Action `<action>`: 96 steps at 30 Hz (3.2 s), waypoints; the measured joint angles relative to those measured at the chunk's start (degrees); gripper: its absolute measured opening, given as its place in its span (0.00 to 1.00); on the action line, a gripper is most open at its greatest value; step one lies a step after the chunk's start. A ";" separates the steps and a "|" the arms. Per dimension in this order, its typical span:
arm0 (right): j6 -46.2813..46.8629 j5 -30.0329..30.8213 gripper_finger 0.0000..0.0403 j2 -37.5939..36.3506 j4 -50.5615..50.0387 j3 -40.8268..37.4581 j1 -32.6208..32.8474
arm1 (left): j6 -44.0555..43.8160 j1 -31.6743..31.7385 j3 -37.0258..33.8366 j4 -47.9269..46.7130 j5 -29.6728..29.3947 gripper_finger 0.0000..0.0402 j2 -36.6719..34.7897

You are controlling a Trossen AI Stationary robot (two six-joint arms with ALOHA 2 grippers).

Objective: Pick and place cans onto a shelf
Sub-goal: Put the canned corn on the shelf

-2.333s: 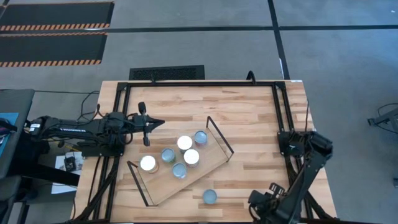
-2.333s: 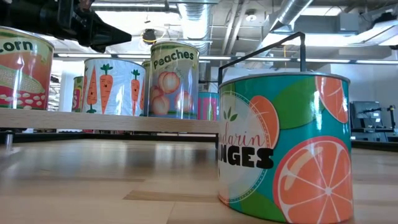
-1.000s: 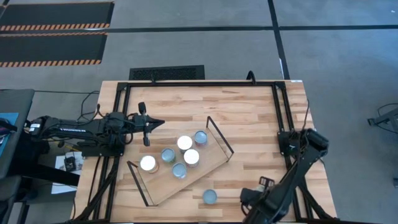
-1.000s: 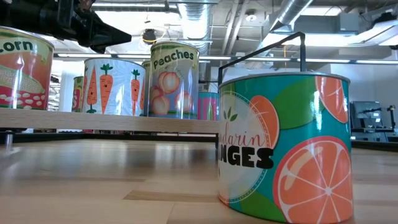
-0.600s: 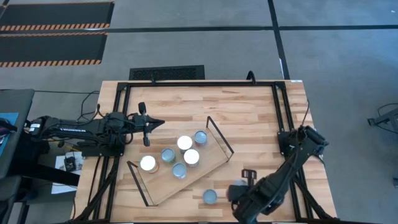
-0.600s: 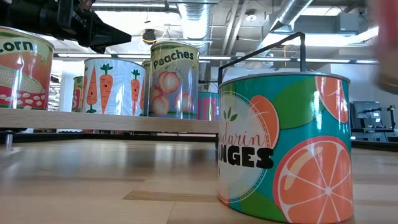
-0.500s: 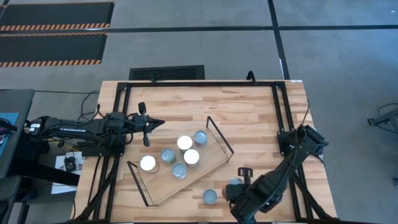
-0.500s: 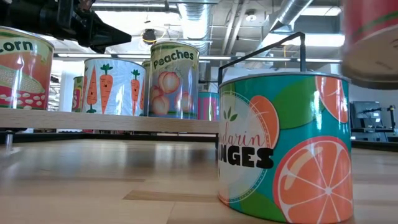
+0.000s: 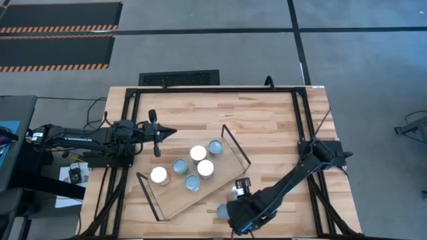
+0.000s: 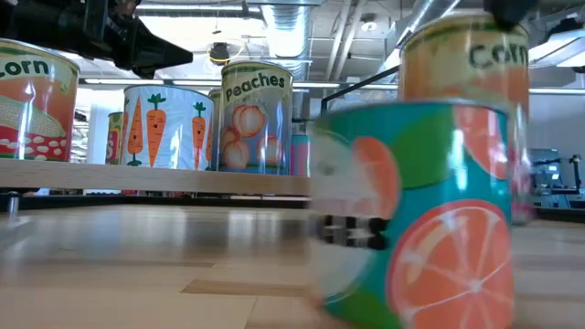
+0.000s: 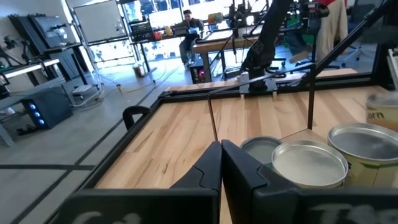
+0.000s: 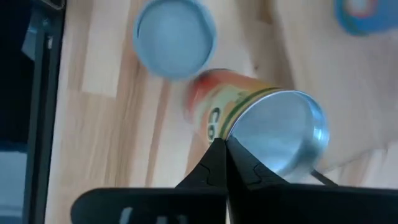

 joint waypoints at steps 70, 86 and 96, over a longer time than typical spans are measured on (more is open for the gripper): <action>-18.24 5.73 0.01 -48.28 59.16 -56.04 0.99 | -0.18 -11.51 13.81 0.38 6.01 0.00 18.44; -25.48 11.40 0.01 -69.15 72.88 -76.87 -3.40 | 7.09 -21.83 41.84 -13.48 5.73 0.00 50.91; -27.26 14.92 0.02 -72.47 74.64 -80.61 -4.26 | 7.92 -25.98 56.95 -20.94 7.44 0.00 66.54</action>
